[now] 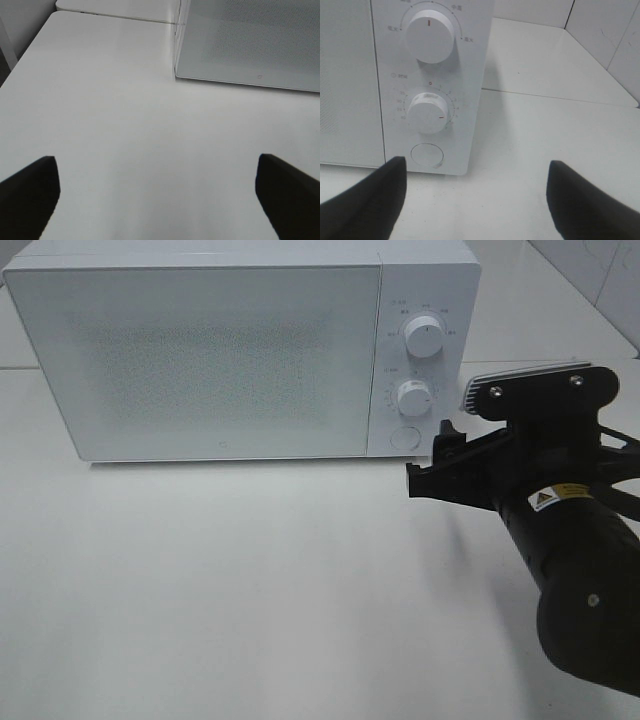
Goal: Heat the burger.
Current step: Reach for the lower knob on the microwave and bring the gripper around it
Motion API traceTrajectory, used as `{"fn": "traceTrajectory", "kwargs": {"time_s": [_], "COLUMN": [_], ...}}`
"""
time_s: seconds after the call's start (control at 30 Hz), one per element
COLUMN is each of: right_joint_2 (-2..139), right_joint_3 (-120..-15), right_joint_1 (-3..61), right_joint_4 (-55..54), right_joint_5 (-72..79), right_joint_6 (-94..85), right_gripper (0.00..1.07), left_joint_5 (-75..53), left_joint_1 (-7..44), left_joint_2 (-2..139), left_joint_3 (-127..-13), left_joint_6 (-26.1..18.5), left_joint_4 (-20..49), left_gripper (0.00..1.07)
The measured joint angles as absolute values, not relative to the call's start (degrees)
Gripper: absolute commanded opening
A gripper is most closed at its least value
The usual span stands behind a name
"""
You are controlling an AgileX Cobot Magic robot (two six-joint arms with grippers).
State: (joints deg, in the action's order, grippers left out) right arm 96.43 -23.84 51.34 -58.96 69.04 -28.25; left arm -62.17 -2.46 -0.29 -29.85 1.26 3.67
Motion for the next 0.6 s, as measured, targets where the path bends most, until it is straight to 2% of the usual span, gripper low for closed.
{"fn": "traceTrajectory", "kwargs": {"time_s": [0.6], "right_joint_2": [99.6], "right_joint_3": [-27.3], "right_joint_1": [51.6], "right_joint_4": [-58.7], "right_joint_5": [69.2], "right_joint_6": [-23.6], "right_gripper": [0.73], "left_joint_5": [-62.2], "left_joint_1": [-2.5], "left_joint_2": [-0.3], "left_joint_3": [-29.9], "left_joint_6": [1.3], "left_joint_4": [3.7], "left_gripper": [1.01]}}
